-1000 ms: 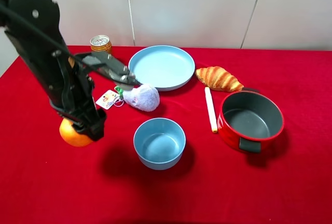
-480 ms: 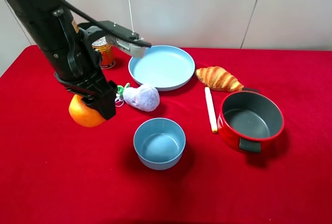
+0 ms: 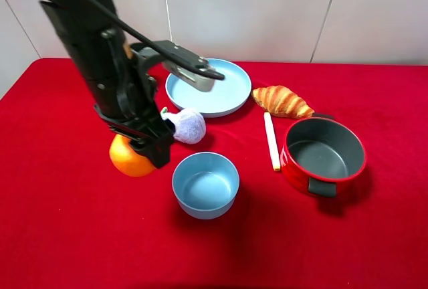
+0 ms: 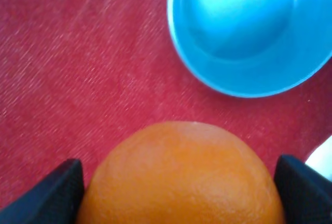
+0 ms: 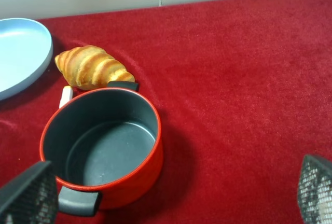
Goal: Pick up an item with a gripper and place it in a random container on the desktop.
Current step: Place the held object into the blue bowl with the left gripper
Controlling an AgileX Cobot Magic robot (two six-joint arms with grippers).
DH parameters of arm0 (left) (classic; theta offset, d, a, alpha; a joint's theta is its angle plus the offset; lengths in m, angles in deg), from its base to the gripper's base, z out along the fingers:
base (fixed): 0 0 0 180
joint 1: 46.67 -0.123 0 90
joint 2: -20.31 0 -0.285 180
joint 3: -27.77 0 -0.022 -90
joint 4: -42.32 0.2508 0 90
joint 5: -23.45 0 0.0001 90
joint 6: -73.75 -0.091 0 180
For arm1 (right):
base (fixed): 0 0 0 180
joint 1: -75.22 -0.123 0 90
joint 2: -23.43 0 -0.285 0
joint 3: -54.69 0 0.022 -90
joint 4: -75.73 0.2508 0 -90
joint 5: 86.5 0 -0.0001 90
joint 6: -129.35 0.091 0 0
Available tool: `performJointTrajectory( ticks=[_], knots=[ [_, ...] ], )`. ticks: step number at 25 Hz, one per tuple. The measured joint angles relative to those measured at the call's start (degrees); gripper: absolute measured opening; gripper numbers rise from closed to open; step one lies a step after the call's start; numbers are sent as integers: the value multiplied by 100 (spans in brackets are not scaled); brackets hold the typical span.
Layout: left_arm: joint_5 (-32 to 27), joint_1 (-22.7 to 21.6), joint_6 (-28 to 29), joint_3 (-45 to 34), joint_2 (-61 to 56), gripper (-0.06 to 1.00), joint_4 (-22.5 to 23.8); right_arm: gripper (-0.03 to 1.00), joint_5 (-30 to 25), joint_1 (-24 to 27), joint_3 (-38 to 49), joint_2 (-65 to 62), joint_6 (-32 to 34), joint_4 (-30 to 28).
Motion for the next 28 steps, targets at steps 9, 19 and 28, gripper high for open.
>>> performJointTrajectory(
  ticks=[9,19,28],
  knots=[
    [68,512,2,598,750,71,4,69,0,0,0,0,0,0],
    [156,881,2,1080,1281,71,256,69,0,0,0,0,0,0],
    [280,918,2,1124,1548,71,256,69,0,0,0,0,0,0]
  ],
)
